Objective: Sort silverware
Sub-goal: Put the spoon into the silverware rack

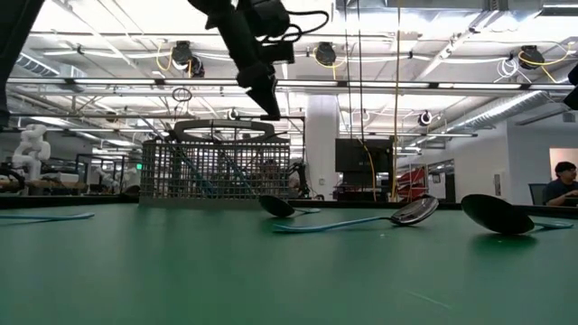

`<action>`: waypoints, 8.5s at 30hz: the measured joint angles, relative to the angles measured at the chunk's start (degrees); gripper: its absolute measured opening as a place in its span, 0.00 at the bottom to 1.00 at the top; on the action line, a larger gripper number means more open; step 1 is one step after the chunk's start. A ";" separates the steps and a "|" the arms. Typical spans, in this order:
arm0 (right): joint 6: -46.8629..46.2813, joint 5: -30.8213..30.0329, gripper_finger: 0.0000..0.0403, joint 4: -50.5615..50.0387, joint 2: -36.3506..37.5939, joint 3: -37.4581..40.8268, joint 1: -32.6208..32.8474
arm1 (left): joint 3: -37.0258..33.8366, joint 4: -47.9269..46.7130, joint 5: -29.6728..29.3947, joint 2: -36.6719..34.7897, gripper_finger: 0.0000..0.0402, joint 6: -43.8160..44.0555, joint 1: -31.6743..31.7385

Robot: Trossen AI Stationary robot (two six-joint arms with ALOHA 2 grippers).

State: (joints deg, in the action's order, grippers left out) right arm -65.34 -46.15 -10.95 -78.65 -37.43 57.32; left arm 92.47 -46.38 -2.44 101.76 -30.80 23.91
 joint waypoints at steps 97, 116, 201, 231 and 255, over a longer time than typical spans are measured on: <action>0.24 1.66 0.56 -1.24 -0.02 0.11 0.04 | 1.55 4.51 -37.76 8.65 0.34 -2.62 -0.17; 0.04 3.02 0.56 -0.80 -0.02 0.07 0.07 | 1.66 -14.34 -41.10 -4.00 0.34 10.83 5.10; 25.77 10.47 0.56 -0.59 1.29 0.07 -20.90 | -12.72 20.00 -8.56 16.06 0.34 54.44 -18.56; 24.02 10.47 0.56 -0.84 1.29 0.07 -20.91 | -13.25 16.01 -9.40 15.19 0.34 57.48 -19.33; 24.02 10.45 0.56 -0.91 1.27 0.07 -20.91 | -10.58 7.43 -6.44 16.87 0.03 48.43 -20.28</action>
State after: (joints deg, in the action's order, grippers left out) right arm -41.32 -35.70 -11.86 -77.38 -37.36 36.41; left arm 81.89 -38.95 -8.88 118.63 17.63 3.63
